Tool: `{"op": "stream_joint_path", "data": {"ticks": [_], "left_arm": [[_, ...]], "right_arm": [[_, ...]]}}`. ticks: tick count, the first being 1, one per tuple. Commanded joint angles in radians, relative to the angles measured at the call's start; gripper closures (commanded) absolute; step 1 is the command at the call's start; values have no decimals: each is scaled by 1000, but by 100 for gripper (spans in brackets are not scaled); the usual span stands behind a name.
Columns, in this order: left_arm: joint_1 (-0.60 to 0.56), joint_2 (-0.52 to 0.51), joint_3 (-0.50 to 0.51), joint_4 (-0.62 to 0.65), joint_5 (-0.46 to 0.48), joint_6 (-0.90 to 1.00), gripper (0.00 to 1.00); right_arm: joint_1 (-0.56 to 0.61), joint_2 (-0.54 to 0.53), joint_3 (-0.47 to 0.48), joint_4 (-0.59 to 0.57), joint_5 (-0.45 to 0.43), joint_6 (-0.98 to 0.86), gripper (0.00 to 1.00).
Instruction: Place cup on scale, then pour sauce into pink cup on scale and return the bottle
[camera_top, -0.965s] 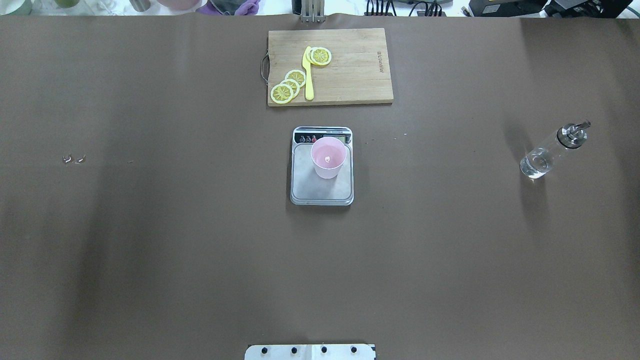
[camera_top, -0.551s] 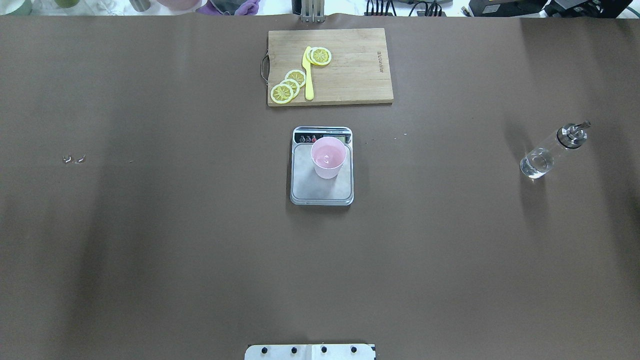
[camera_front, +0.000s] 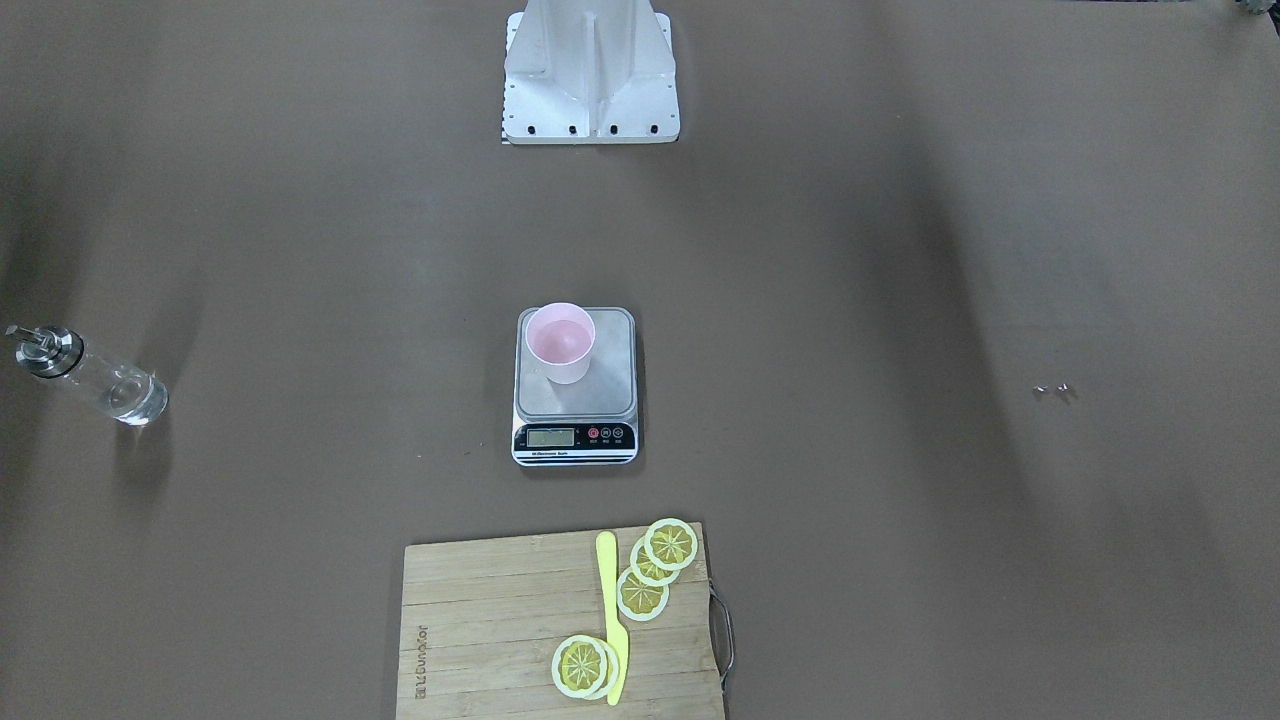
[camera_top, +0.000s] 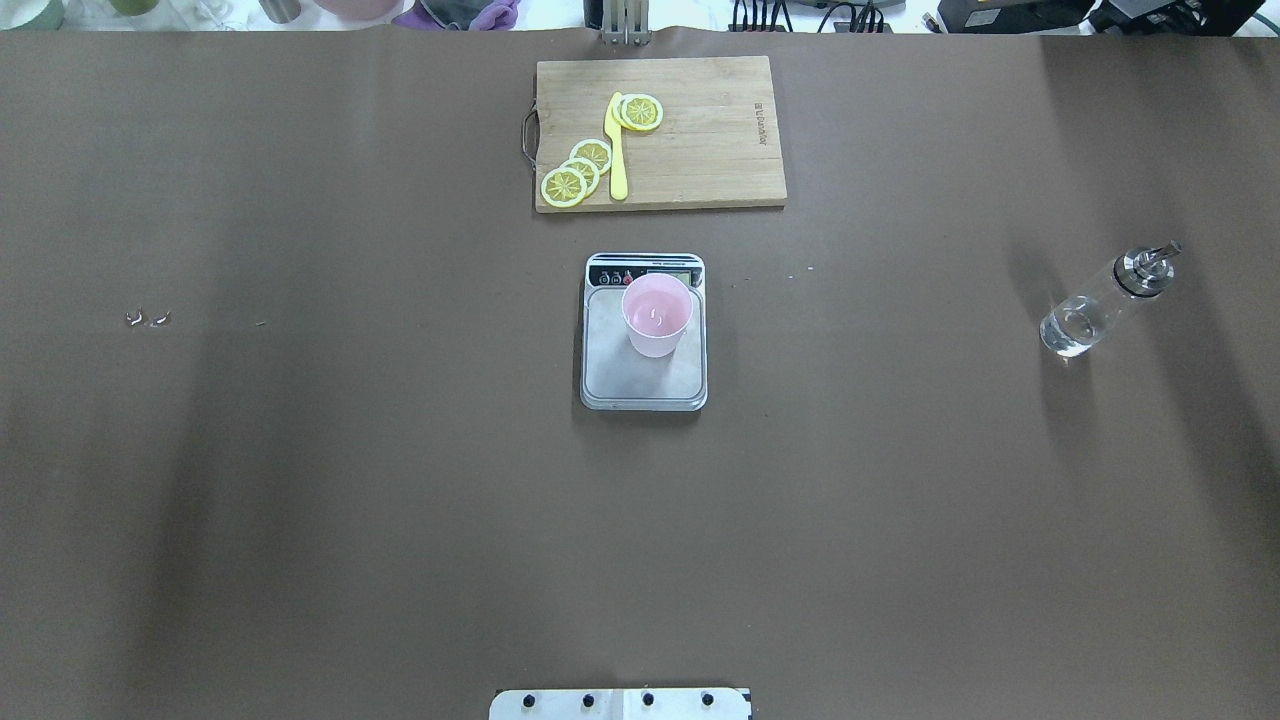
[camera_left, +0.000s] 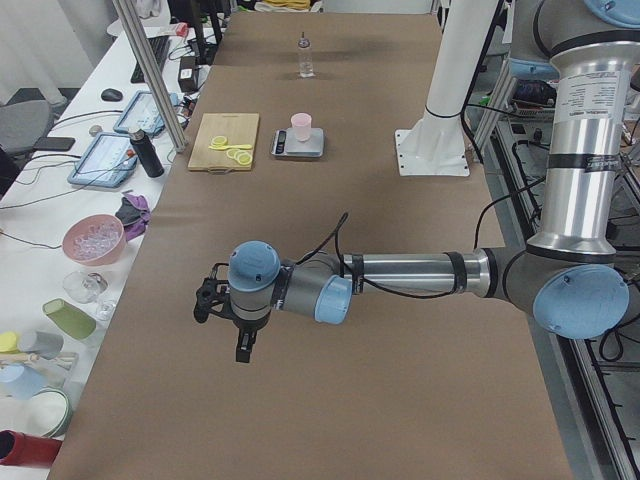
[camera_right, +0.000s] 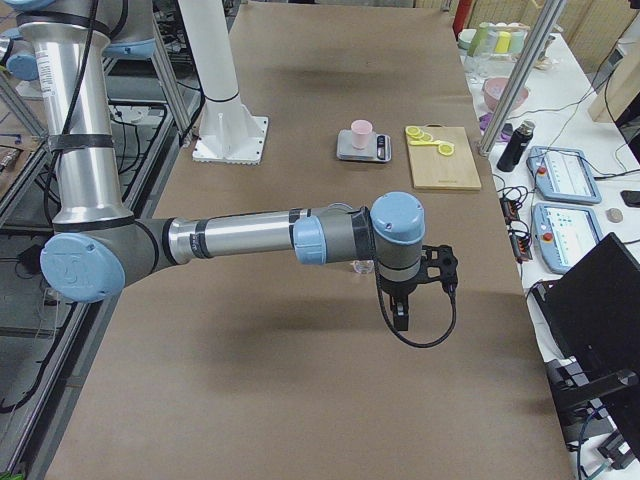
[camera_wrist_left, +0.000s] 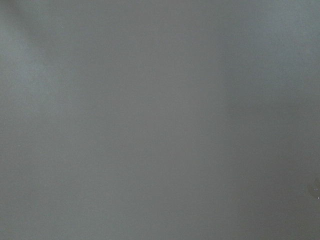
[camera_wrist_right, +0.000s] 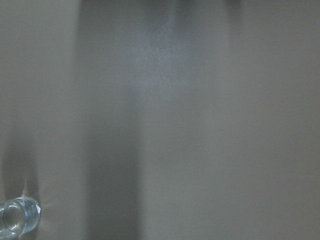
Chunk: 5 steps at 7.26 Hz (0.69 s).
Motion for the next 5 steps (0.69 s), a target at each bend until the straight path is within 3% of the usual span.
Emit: {"op": "stream_joint_path", "data": {"ticks": [1,5], "left_arm": [[0,0,3,0,2,0,0],[0,0,3,0,2,0,0]], "right_arm": [[-6,-2,-13,-11,-4,-3,0],[-42,-44,-90,-1,21,-37,0]]}}
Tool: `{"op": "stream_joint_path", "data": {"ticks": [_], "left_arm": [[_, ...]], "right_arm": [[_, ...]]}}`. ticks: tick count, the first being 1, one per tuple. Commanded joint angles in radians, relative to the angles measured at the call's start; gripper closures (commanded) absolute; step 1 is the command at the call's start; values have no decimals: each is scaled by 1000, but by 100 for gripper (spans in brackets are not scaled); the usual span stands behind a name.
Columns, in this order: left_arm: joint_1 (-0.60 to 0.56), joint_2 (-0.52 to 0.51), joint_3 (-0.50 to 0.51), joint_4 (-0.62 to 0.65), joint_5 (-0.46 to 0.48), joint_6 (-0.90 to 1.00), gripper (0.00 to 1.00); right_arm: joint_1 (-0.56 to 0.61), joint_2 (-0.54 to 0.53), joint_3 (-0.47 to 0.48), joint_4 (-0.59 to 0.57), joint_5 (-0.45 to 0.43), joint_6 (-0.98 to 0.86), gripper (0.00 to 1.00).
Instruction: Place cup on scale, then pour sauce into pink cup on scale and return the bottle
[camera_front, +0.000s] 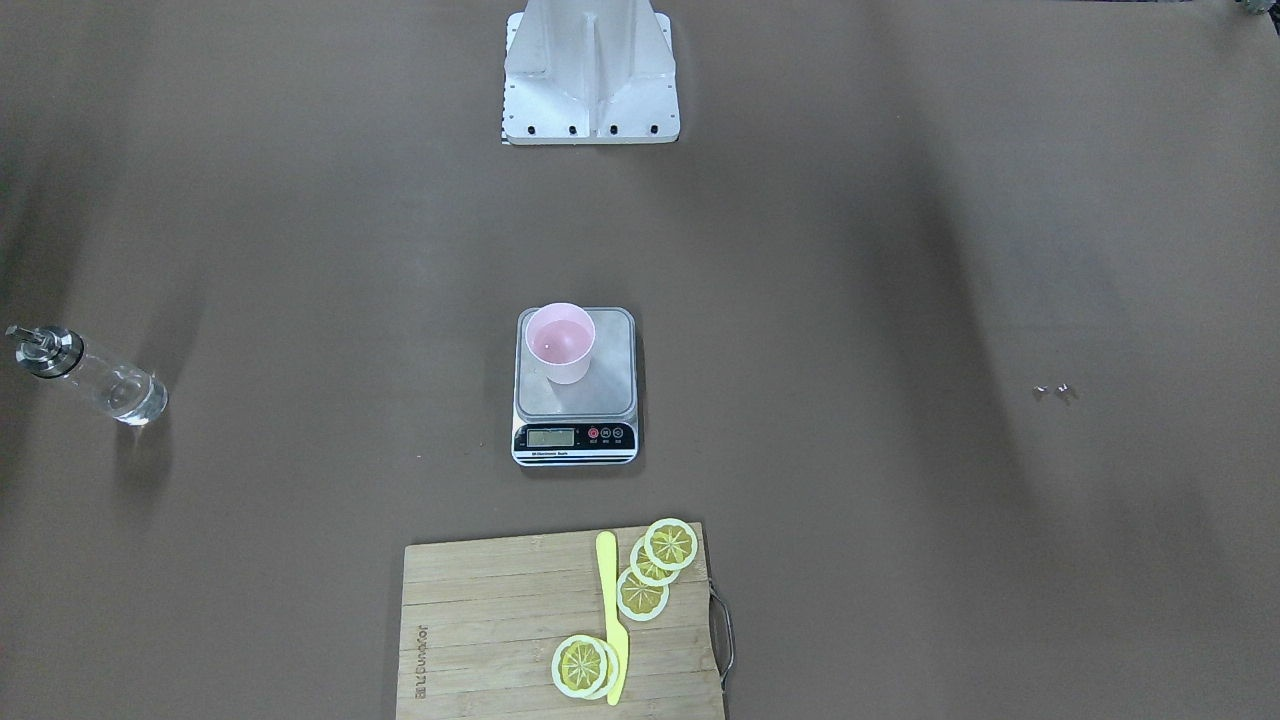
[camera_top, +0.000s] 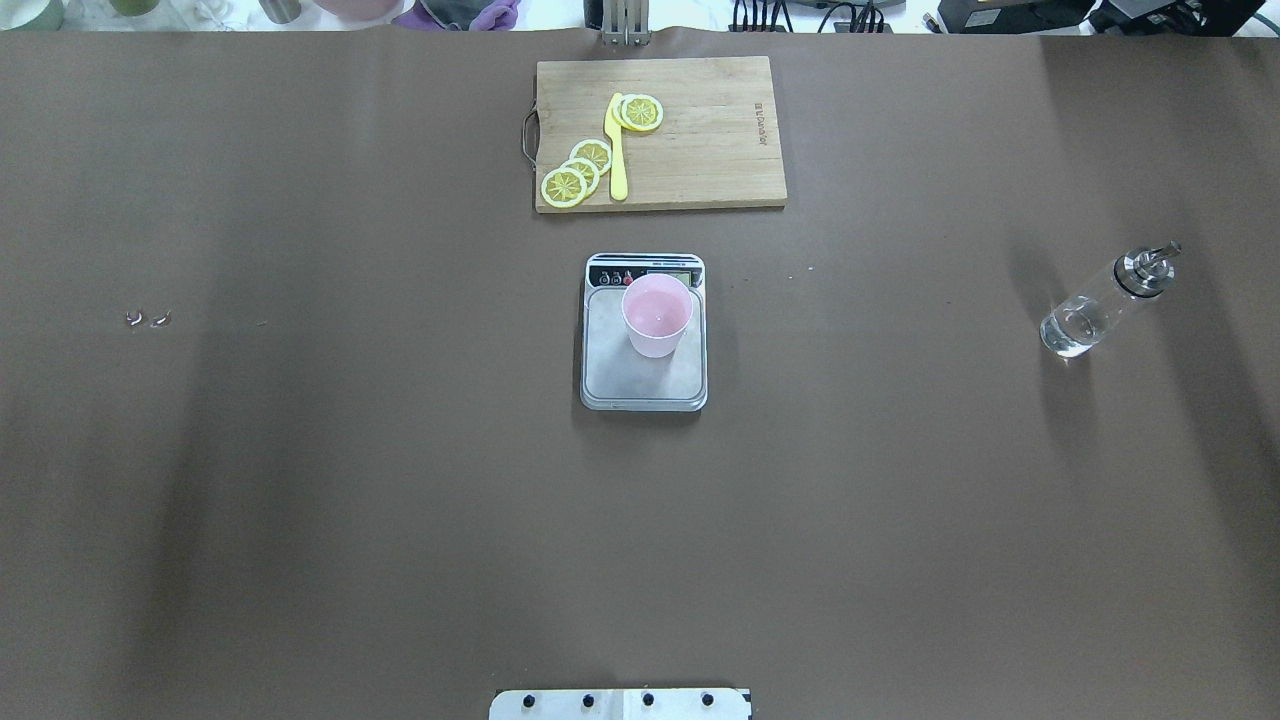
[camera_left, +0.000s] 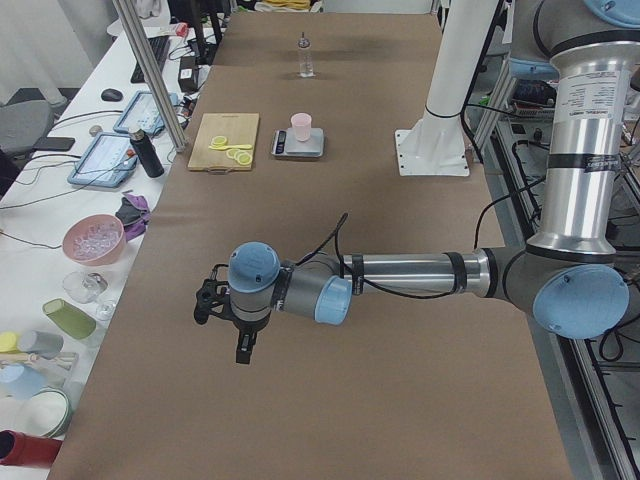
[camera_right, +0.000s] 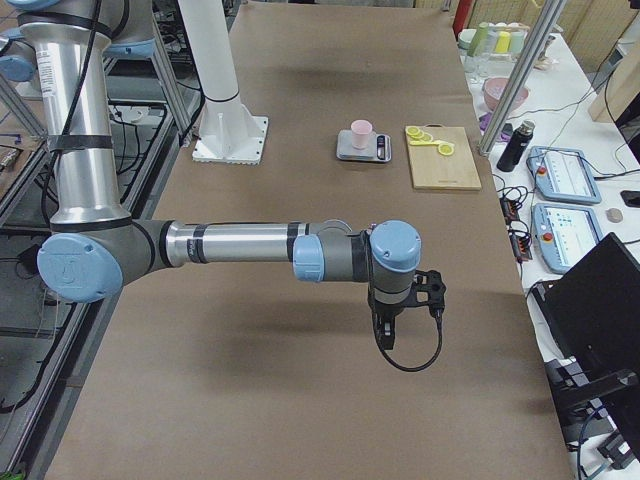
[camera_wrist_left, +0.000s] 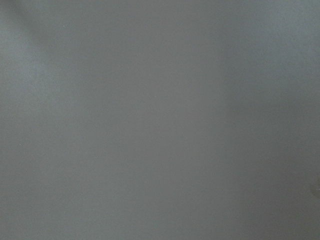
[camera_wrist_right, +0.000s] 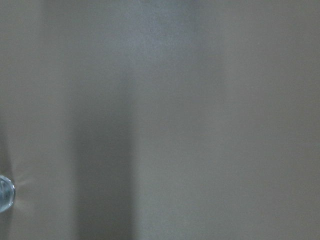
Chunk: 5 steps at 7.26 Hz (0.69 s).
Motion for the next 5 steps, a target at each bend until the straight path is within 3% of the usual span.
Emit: {"op": "stream_joint_path", "data": {"ticks": [1,5], "left_arm": [[-1,0,-1,0,1,0,0],[-1,0,-1,0,-1,0,0]], "right_arm": [[-15,-18,-11,2,13,-10,0],[-17,-26,14,2,21,-21,0]]}}
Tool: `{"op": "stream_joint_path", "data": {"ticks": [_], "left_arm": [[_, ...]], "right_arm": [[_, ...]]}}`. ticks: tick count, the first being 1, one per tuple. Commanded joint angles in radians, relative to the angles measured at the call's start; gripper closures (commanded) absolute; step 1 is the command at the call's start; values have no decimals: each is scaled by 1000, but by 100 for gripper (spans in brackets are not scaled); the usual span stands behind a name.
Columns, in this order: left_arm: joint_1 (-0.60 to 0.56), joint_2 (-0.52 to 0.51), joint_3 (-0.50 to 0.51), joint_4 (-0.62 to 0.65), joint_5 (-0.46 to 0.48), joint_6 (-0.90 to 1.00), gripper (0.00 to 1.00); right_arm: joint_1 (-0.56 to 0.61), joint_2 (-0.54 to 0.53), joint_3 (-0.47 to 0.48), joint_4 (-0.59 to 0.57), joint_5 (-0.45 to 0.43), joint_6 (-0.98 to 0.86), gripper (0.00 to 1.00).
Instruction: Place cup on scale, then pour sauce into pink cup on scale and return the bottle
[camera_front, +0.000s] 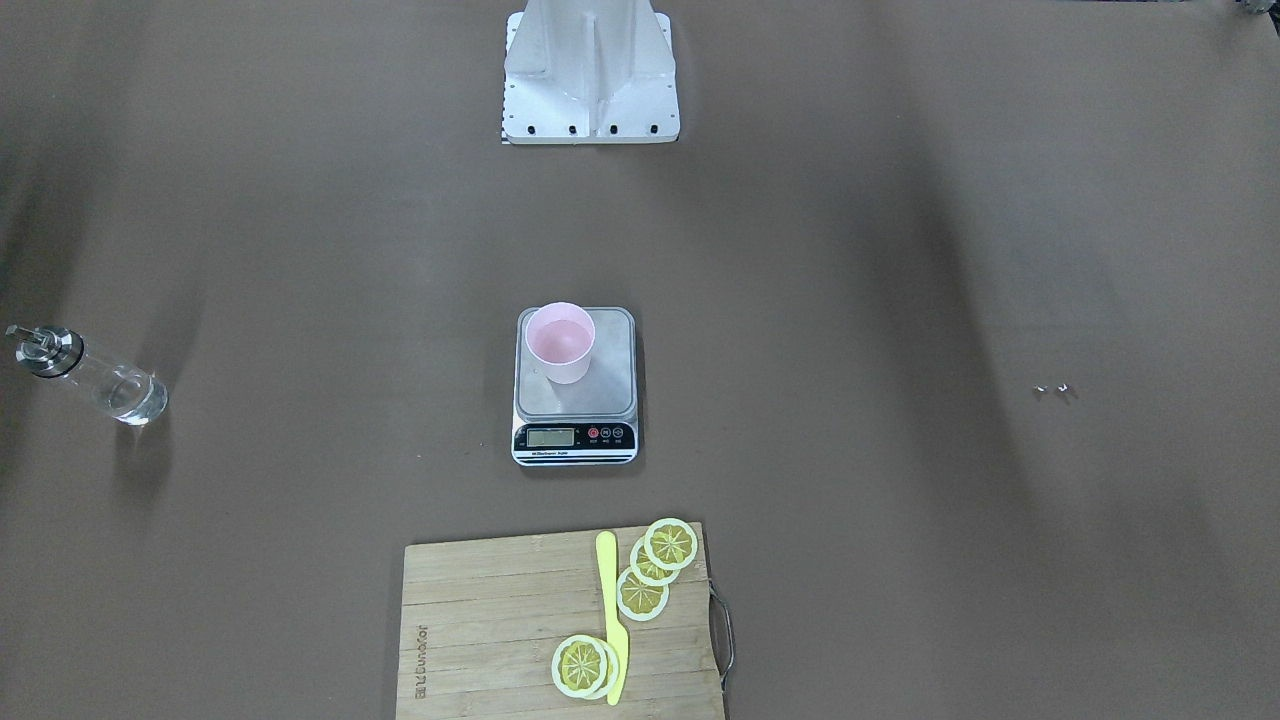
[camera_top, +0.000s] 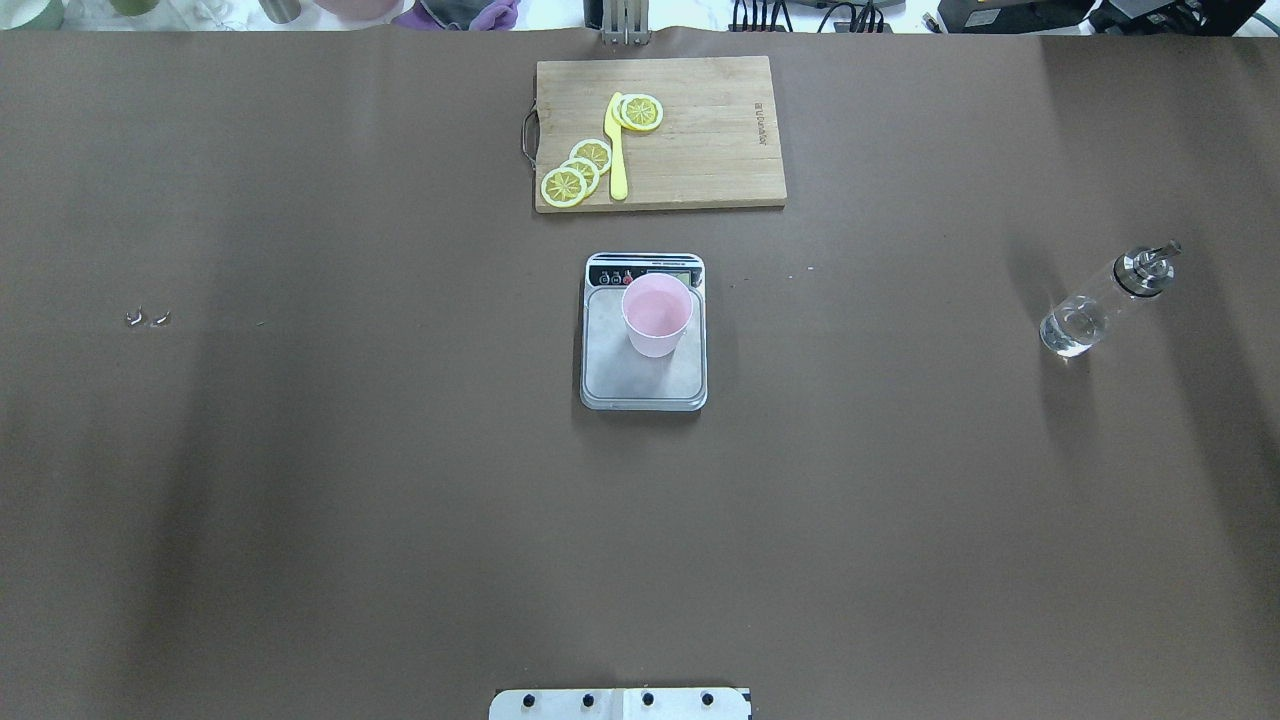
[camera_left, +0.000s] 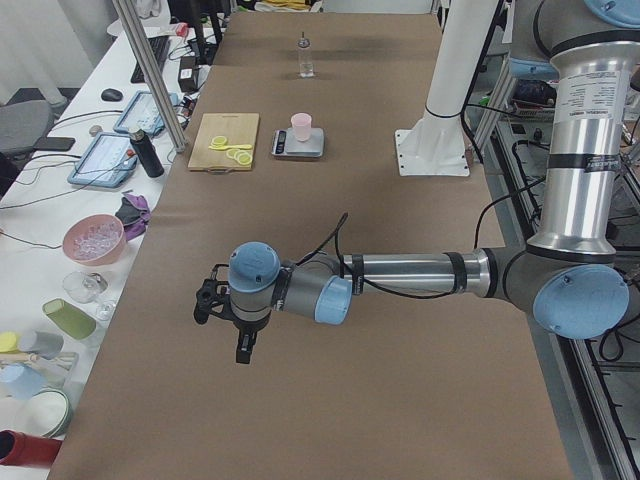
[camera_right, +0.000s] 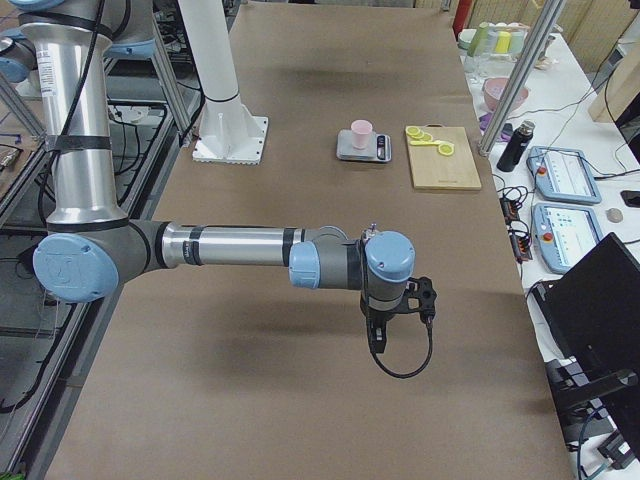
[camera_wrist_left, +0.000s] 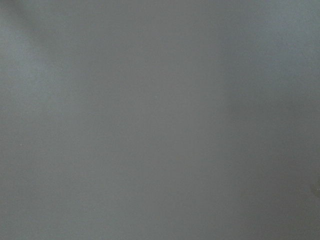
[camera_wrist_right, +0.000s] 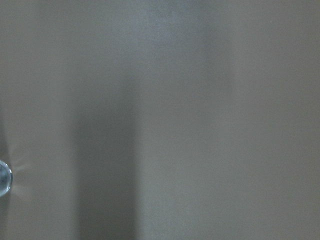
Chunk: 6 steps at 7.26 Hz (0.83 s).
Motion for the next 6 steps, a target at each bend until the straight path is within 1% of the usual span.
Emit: {"op": "stream_joint_path", "data": {"ticks": [1,6], "left_arm": [[0,0,1,0,0,0,0],[0,12,1,-6,-2,0,0]], "right_arm": [[-5,-3,21,-2,35,-5,0],[-8,-24,21,-3,33,3,0]]}}
